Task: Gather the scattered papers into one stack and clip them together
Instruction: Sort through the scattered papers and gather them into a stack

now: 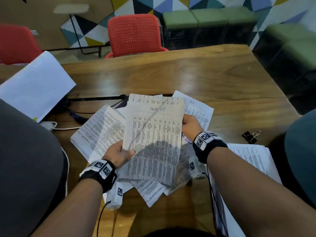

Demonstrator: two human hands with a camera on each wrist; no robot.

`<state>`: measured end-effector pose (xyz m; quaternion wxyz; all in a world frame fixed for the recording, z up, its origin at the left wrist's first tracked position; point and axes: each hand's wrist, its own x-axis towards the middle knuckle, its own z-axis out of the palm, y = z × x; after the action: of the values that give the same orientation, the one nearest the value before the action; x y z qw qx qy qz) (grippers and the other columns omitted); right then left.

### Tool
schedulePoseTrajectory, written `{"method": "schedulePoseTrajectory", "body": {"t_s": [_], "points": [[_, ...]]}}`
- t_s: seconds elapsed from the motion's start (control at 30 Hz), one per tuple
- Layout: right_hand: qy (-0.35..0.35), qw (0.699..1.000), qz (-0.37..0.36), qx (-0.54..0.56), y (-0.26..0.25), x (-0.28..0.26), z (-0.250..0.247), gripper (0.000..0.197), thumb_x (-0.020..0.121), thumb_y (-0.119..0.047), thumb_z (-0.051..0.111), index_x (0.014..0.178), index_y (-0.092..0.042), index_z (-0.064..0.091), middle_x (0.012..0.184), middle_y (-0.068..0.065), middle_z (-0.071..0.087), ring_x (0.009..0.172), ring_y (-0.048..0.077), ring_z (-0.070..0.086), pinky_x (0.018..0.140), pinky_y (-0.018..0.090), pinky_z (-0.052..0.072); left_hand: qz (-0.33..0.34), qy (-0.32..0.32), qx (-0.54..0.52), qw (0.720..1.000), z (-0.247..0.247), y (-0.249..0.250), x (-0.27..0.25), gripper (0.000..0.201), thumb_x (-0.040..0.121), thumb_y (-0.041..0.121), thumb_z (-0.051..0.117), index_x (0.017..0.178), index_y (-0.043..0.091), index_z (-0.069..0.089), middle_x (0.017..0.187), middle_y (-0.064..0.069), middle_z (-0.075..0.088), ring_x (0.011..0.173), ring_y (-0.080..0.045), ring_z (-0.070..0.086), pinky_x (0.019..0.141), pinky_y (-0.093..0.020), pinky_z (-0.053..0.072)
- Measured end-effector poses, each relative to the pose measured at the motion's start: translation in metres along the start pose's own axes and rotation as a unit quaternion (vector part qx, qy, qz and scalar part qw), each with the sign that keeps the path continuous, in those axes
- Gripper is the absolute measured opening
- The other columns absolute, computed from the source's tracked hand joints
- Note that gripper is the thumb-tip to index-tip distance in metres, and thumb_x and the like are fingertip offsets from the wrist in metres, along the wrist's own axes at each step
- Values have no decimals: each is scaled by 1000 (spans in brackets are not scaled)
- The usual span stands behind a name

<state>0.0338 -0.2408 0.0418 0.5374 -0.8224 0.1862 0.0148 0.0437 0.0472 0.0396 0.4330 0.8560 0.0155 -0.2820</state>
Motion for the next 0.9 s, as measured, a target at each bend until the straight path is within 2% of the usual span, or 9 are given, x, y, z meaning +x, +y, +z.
{"method": "schedulePoseTrajectory", "body": {"t_s": [0.1, 0.2, 0.27, 0.4, 0.6, 0.67, 0.73, 0.8, 0.9], "points": [[77, 996, -11, -34, -3, 0, -6, 18, 86, -4, 52, 84, -13, 67, 83, 4, 70, 79, 20, 64, 70, 27, 52, 20, 106, 67, 992, -4, 3, 10, 41, 84, 16, 68, 122, 18, 52, 109, -4, 64, 102, -29, 59, 86, -35, 47], [180, 982, 52, -18, 17, -1, -14, 27, 88, -5, 49, 103, -16, 69, 105, 7, 69, 99, 24, 63, 86, 26, 49, 27, 175, 31, 984, -10, 5, 21, 51, 84, 13, 69, 131, 11, 48, 115, -6, 62, 108, -28, 57, 89, -34, 44], [207, 970, 126, -24, 34, -2, -20, 34, 89, -6, 50, 119, -15, 63, 126, 9, 59, 109, 27, 59, 86, 25, 46, 18, 193, 4, 981, -11, 7, 28, 44, 86, 14, 68, 126, 6, 51, 112, -10, 63, 104, -29, 58, 84, -31, 42], [181, 950, 235, -99, 54, -2, -23, 48, 85, -10, 52, 133, -13, 49, 138, 20, 35, 114, 40, 52, 98, 39, 45, -2, 195, -25, 980, 1, 18, 41, 39, 86, 18, 68, 119, 5, 52, 104, -12, 62, 97, -30, 59, 81, -33, 46], [113, 958, 229, -133, 55, 10, -20, 60, 84, -15, 55, 142, -17, 37, 135, 14, 49, 121, 36, 50, 103, 47, 43, -58, 120, 37, 990, 30, 23, 62, 26, 86, 21, 66, 106, 7, 59, 101, -14, 62, 91, -32, 61, 79, -38, 52], [87, 957, 232, -151, 58, 14, -22, 63, 82, -15, 56, 141, -18, 36, 131, 12, 53, 121, 35, 48, 103, 46, 42, -31, 116, 103, 987, 35, 17, 70, 32, 81, 28, 65, 107, 9, 63, 114, -16, 59, 101, -35, 60, 86, -41, 53], [71, 949, 235, -199, 61, 17, -21, 61, 81, -15, 55, 140, -21, 38, 134, 14, 43, 123, 38, 39, 103, 46, 39, -15, 106, 178, 978, 35, 11, 79, 45, 79, 30, 64, 121, 14, 62, 128, -13, 53, 115, -35, 54, 98, -43, 48], [54, 947, 222, -225, 60, 19, -21, 62, 83, -12, 52, 142, -22, 35, 140, 12, 35, 128, 38, 31, 104, 48, 36, -27, 80, 181, 980, 33, 8, 84, 47, 74, 29, 62, 119, 15, 61, 116, -12, 61, 104, -33, 60, 90, -43, 53], [32, 959, 194, -205, 59, 24, -20, 51, 85, -10, 49, 135, -17, 41, 128, 13, 49, 123, 36, 43, 100, 43, 38, -38, 45, 177, 982, 35, 12, 80, 49, 74, 29, 62, 122, 17, 56, 102, -10, 64, 86, -28, 64, 69, -31, 52]]}}
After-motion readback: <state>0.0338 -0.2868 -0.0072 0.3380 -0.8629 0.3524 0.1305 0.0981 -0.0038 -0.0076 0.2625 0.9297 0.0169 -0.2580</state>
